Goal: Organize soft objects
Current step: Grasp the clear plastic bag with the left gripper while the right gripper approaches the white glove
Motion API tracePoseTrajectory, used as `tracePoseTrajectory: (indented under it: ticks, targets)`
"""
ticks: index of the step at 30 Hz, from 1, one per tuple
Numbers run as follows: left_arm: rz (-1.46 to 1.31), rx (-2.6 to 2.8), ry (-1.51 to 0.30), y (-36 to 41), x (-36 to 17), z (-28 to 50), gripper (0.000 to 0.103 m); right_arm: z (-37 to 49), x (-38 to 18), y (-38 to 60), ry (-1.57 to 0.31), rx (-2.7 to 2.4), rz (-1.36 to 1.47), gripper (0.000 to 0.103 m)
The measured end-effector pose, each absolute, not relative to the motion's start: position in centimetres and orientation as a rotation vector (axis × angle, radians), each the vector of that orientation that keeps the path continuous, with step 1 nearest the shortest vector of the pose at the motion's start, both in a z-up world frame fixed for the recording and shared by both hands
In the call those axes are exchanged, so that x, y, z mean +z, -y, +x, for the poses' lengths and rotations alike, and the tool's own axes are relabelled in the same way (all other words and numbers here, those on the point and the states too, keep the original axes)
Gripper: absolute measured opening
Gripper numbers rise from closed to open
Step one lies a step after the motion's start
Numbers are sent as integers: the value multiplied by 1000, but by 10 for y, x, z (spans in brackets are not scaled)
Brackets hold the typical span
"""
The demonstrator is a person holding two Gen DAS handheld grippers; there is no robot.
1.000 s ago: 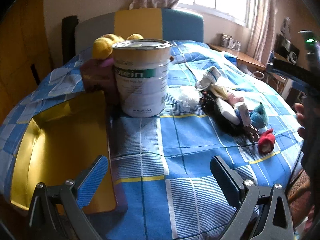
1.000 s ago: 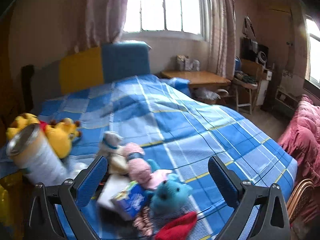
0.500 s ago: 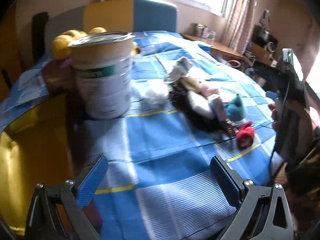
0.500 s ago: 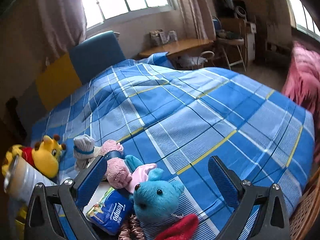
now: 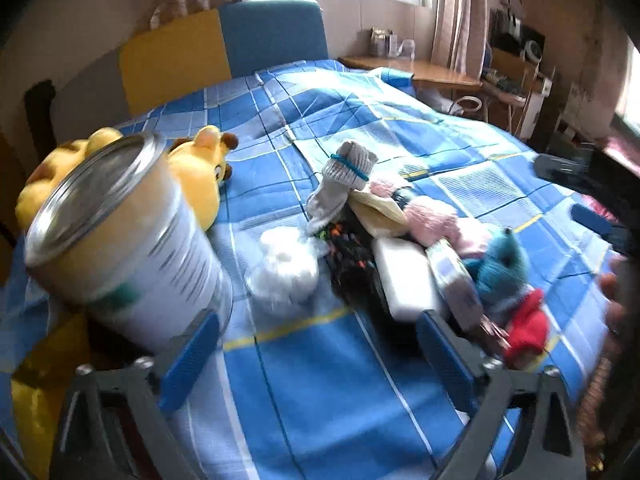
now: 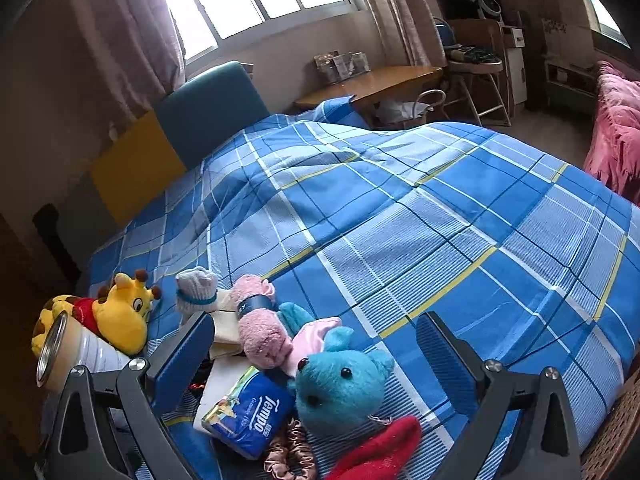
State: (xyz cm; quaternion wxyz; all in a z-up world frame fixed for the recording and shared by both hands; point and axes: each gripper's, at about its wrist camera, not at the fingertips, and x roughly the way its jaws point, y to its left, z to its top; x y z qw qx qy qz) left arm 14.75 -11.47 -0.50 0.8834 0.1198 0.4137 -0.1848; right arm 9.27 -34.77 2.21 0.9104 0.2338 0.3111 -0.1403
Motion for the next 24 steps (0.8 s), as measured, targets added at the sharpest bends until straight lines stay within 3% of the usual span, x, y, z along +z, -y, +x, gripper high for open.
tracePoseTrajectory:
  ticks: [4,9,13,15,17,24]
  targets:
    - [283,-353,-894,129,-22,185,74,93,22,348,-644,-268,499,103]
    - [373,-296,-899,146,-38,215,70,94,21,347,-653,-244,508,103]
    - [390,-274,-987,146,-62,233,59,94,20,347,-659,-236,513,103]
    - [427,-276,-993,149,-72,236,44,94,19,348,-662,-237,513,103]
    - [411,-284,-1009,145,-79,237,38,94,18,349,-664,-241,515,103]
    - [223,-361,-958,102,-55,186,33,91,19,354,-642,-232,538,99]
